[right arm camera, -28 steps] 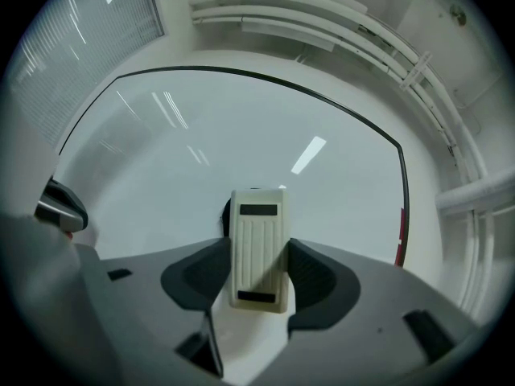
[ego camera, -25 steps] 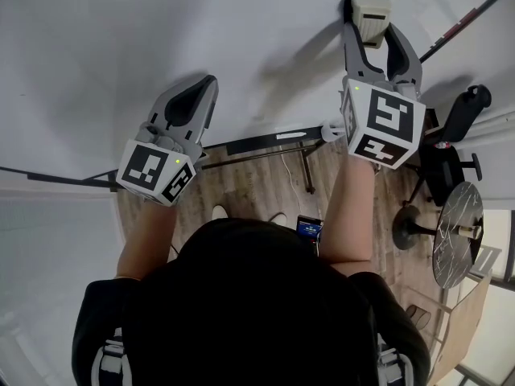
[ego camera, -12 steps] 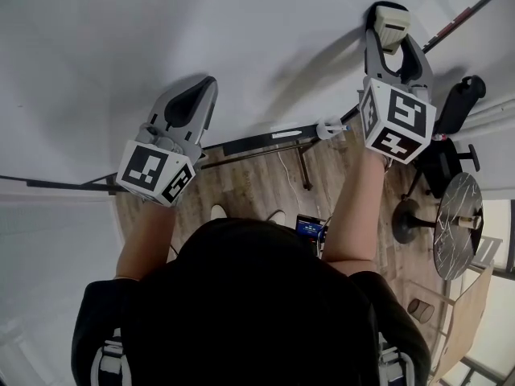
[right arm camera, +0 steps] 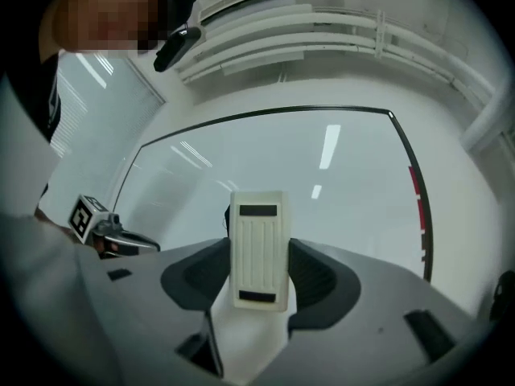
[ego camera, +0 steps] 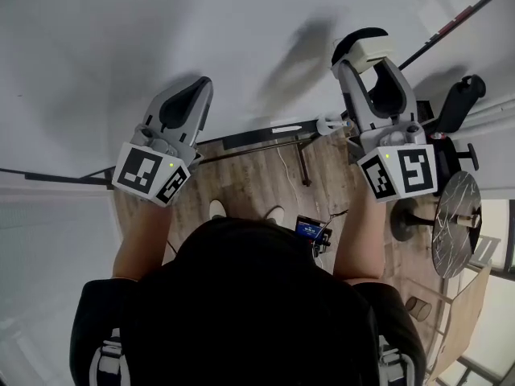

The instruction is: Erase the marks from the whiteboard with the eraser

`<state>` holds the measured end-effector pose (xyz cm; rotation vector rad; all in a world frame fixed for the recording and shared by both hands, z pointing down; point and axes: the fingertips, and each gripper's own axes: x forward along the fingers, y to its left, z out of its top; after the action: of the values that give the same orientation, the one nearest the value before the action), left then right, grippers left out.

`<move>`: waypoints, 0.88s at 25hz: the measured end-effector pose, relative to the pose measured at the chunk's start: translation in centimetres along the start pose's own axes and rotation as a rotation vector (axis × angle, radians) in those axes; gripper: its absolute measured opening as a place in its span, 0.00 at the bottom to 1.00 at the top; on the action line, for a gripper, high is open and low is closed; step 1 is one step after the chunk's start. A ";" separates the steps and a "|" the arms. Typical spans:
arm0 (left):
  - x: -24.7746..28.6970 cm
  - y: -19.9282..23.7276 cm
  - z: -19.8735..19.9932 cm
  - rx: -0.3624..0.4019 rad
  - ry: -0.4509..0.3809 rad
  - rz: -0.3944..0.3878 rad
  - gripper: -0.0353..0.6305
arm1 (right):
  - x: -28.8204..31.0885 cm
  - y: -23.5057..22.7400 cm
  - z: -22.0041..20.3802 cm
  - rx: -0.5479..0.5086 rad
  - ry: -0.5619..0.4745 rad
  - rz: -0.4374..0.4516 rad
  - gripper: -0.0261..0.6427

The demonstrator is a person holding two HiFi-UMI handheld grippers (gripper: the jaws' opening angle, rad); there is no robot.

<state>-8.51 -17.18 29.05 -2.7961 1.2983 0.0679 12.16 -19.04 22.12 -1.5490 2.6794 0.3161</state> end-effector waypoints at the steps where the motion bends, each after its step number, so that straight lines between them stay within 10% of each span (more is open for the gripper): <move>1: -0.1 -0.1 -0.2 0.003 0.000 -0.005 0.06 | -0.3 0.6 -0.6 0.043 -0.001 0.029 0.37; 7: -0.2 -0.9 -0.2 0.001 -0.010 -0.070 0.06 | -1.8 2.1 -3.5 0.240 0.024 0.136 0.37; 22: -2.7 -5.4 -8.0 -0.019 0.071 -0.173 0.06 | -5.0 8.9 -12.7 0.250 0.112 0.201 0.37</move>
<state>-6.00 -12.21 37.38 -2.9390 1.0677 -0.0274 7.98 -12.93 36.63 -1.2674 2.8315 -0.1035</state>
